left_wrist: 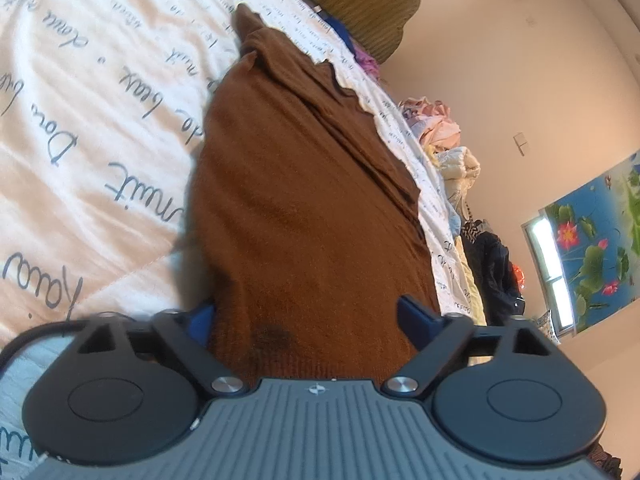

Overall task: Fold small clothes
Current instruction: 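Close both tools on the sweater hem, then lift the hem with both tools and fold it over toward the collar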

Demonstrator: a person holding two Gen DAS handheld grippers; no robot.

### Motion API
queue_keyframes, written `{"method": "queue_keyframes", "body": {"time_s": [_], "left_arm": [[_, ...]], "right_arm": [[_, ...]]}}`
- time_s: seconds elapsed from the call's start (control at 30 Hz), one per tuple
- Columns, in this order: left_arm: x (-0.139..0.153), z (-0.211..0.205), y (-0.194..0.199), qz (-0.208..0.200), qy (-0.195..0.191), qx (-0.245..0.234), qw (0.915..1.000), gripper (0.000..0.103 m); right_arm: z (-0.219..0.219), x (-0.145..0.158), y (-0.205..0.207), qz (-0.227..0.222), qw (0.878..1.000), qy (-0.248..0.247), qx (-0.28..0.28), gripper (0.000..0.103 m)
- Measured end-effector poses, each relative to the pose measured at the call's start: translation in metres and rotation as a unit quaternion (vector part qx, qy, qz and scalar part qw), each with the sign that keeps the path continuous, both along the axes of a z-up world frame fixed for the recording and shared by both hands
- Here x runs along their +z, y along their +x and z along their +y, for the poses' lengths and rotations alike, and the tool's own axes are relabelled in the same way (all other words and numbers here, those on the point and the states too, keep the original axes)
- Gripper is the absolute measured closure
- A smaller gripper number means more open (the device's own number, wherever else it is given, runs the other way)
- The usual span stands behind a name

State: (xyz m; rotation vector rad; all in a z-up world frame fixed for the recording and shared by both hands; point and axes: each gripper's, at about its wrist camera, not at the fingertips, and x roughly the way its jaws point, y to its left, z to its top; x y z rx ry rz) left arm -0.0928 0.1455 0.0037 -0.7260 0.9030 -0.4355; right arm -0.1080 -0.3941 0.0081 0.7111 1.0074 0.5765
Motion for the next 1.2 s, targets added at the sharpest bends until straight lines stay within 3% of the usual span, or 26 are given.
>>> {"method": "queue_keyframes", "body": {"time_s": [0.13, 0.2, 0.23, 0.27, 0.3, 0.33, 0.47, 0.53, 0.57, 0.77, 0.93, 1.03, 1.2], "left_arm": [[-0.001, 0.007, 0.001, 0.013, -0.017, -0.022, 0.9995, 0.035], [0.000, 0.001, -0.002, 0.016, 0.002, -0.038, 0.9991, 0.050], [0.000, -0.001, -0.002, 0.017, 0.015, -0.045, 0.9987, 0.056], [-0.001, -0.002, -0.004, 0.020, 0.033, -0.052, 0.9979, 0.071], [-0.002, -0.003, -0.005, 0.025, 0.048, -0.056, 0.9970, 0.082], [-0.003, -0.003, -0.004, 0.030, 0.056, -0.058, 0.9963, 0.083], [-0.004, -0.001, -0.004, 0.034, 0.056, -0.077, 0.9949, 0.083], [-0.001, 0.000, -0.006, 0.027, 0.066, -0.075, 0.9946, 0.101], [0.003, 0.000, -0.007, 0.019, 0.072, -0.073, 0.9945, 0.100], [0.036, 0.000, -0.005, -0.034, 0.047, -0.066, 0.9961, 0.100], [0.059, 0.005, 0.025, -0.076, -0.022, -0.026, 0.9965, 0.100], [0.068, 0.007, 0.066, -0.097, -0.067, 0.022, 0.9928, 0.100], [0.080, 0.000, 0.163, -0.131, -0.057, 0.078, 0.9867, 0.100]], "right_arm": [[-0.003, -0.002, 0.001, 0.006, 1.000, 0.009, -0.002, 0.003], [-0.009, -0.004, 0.002, 0.009, 1.000, 0.009, -0.003, 0.010], [-0.009, -0.005, 0.001, 0.011, 1.000, 0.006, -0.004, 0.021], [-0.009, -0.008, 0.001, 0.019, 1.000, 0.004, -0.003, 0.048], [-0.011, -0.014, 0.001, 0.034, 0.999, 0.002, 0.000, 0.063], [-0.011, -0.018, 0.000, 0.037, 0.999, 0.002, -0.001, 0.077], [-0.017, -0.024, -0.001, 0.044, 0.998, 0.033, -0.011, 0.077], [-0.016, -0.025, -0.001, 0.044, 0.998, 0.039, -0.009, 0.079], [-0.016, -0.026, -0.002, 0.045, 0.998, 0.040, -0.005, 0.098], [-0.016, -0.012, 0.002, 0.007, 0.997, 0.074, -0.005, 0.098], [-0.026, 0.014, 0.032, -0.048, 0.989, 0.135, -0.028, 0.098], [-0.038, 0.027, 0.070, -0.085, 0.979, 0.175, -0.060, 0.098], [-0.052, 0.035, 0.164, -0.122, 0.963, 0.213, -0.112, 0.098]]}}
